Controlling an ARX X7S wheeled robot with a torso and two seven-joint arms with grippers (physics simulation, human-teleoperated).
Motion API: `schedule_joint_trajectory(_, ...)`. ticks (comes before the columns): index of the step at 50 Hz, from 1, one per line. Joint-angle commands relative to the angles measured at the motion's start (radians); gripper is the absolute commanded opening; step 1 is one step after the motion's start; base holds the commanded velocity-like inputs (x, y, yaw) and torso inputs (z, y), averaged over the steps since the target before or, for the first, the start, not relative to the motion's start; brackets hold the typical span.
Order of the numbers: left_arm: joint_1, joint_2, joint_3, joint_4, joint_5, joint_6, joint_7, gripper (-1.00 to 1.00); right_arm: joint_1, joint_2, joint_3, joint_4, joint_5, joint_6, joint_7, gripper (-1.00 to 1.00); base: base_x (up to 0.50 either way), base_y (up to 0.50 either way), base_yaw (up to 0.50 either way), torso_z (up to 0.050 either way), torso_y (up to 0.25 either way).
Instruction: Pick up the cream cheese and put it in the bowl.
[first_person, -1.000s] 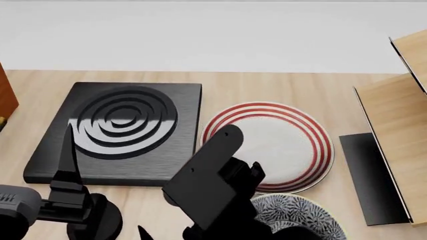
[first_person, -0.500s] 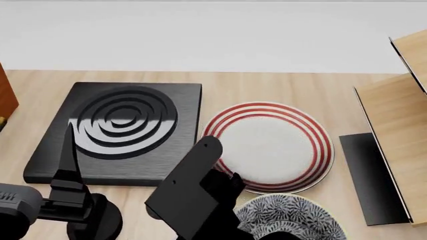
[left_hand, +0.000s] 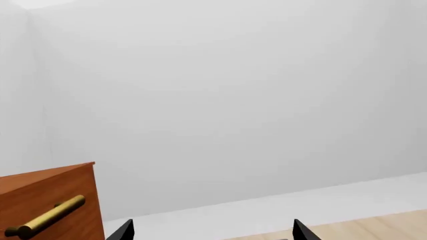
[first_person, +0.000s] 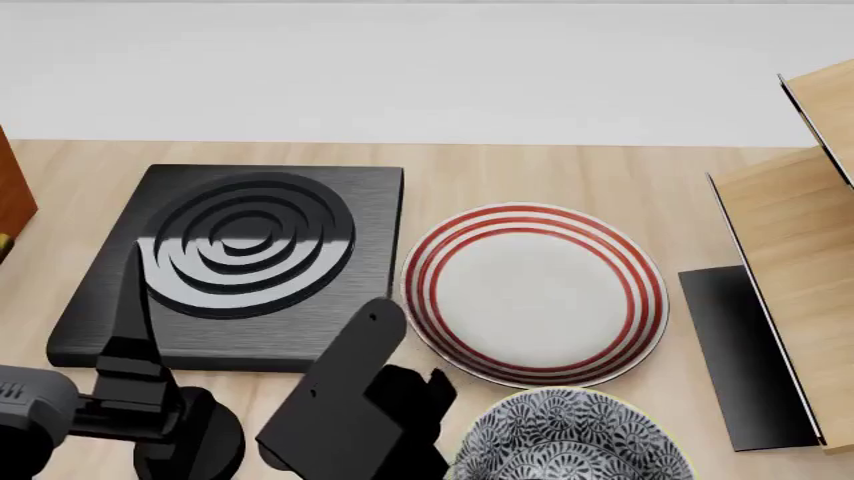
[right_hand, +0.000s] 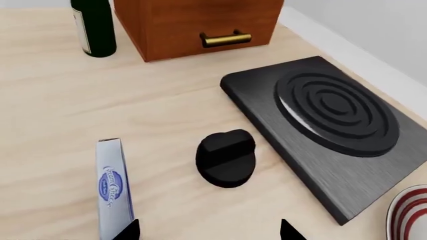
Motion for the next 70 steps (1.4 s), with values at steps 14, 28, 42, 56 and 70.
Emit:
schedule_joint_trajectory(14,-0.001,-0.006,-0.004,-0.019,-0.010,0.020,-0.003,1.00,0.007,-0.030,-0.080,0.043,-0.007,-0.042,-0.009,1.00,0.00,0.00,0.00,0.000,0.000)
schedule_joint_trajectory(28,0.001,-0.011,-0.005,-0.014,-0.015,0.019,-0.008,1.00,0.007,-0.043,-0.114,0.045,0.003,-0.041,-0.011,1.00,0.00,0.00,0.00,0.000,0.000)
schedule_joint_trajectory(42,0.002,-0.014,-0.003,-0.006,-0.022,0.015,-0.014,1.00,0.006,-0.052,-0.151,0.047,0.007,-0.056,-0.015,1.00,0.00,0.00,0.00,0.000,0.000)
schedule_joint_trajectory(56,-0.001,-0.017,-0.002,-0.009,-0.029,0.019,-0.016,1.00,0.001,-0.062,-0.207,0.067,-0.007,-0.082,-0.017,1.00,0.00,0.00,0.00,0.000,0.000)
schedule_joint_trajectory(70,0.006,-0.021,-0.003,-0.010,-0.034,0.027,-0.021,1.00,-0.005,-0.077,-0.262,0.101,-0.018,-0.111,-0.029,1.00,0.00,0.00,0.00,0.000,0.000)
